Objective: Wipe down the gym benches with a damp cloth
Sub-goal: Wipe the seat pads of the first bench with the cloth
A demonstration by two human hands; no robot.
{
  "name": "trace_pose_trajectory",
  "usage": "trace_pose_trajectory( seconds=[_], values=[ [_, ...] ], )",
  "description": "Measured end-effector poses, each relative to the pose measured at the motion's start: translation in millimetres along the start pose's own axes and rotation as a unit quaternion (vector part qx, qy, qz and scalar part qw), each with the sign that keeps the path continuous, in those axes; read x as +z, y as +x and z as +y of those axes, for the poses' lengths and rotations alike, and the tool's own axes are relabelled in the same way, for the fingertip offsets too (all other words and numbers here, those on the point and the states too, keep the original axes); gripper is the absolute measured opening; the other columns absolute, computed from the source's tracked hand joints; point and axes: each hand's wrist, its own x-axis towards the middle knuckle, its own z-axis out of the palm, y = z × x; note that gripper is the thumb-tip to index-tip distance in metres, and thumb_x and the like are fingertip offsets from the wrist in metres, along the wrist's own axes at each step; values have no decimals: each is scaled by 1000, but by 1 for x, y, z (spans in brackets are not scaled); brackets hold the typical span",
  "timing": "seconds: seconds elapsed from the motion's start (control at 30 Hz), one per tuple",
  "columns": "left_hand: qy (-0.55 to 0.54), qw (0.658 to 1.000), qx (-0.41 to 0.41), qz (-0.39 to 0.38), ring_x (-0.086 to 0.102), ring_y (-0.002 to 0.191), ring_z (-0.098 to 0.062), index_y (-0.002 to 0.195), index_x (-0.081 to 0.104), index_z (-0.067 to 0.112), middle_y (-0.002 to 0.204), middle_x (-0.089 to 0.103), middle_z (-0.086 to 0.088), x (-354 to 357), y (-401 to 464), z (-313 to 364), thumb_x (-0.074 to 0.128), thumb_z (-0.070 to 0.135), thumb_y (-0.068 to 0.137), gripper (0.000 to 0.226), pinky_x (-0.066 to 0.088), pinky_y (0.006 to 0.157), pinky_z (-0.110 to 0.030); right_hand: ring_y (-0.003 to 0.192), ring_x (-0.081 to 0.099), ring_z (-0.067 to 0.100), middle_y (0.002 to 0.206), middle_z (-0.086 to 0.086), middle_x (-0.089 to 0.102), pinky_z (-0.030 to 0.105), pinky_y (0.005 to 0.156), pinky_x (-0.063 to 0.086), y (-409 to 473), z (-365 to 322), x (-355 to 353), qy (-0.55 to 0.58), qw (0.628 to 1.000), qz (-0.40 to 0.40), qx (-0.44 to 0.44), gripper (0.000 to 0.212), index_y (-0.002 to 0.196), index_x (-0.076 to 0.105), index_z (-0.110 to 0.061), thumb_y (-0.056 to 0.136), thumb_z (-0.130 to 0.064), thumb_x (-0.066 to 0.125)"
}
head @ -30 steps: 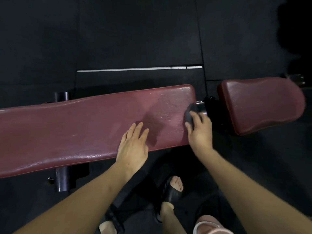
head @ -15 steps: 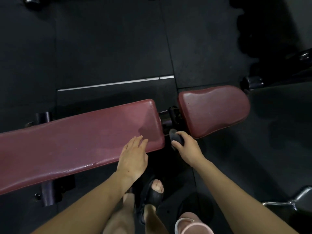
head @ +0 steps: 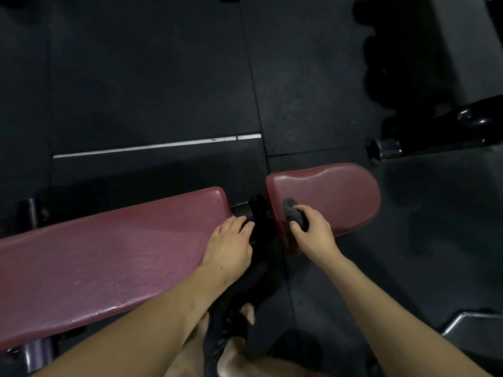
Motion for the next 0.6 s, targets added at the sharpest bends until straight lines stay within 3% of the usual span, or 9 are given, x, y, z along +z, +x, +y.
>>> trace_pose_trajectory(
  seconds=[0.23, 0.43, 0.5, 0.6],
  values=[
    [-11, 1000, -26, 9, 22, 154, -23, 157, 36, 18, 164, 32, -3, 6, 45, 10, 45, 16, 102, 56, 22, 126, -38, 141, 44, 28, 151, 7, 49, 47, 116, 42, 98, -4, -5, -138, 982, 17, -127, 49, 148, 54, -18, 101, -29, 63],
    [-23, 995, -97, 20, 19, 155, -22, 160, 28, 21, 167, 27, -1, 37, 97, 34, 43, 19, 102, 59, 21, 126, -39, 140, 44, 35, 147, 9, 54, 55, 107, 45, 163, 5, 16, -252, 928, -41, -271, 43, 143, 57, -23, 101, -35, 59],
    [-27, 992, -122, 31, 15, 156, -21, 161, 25, 20, 169, 20, -1, 50, 114, 51, 42, 20, 102, 61, 22, 126, -41, 136, 49, 36, 142, 9, 58, 60, 110, 41, 168, 27, 9, -268, 907, -29, -323, 42, 138, 60, -24, 98, -35, 62],
    [-46, 988, -145, 32, 10, 158, -16, 163, 17, 16, 171, 13, 0, 67, 130, 81, 40, 19, 103, 64, 19, 127, -39, 134, 51, 32, 137, 6, 60, 64, 123, 23, 184, 75, -33, -287, 894, -9, -343, 42, 137, 61, -28, 96, -37, 64]
  ],
)
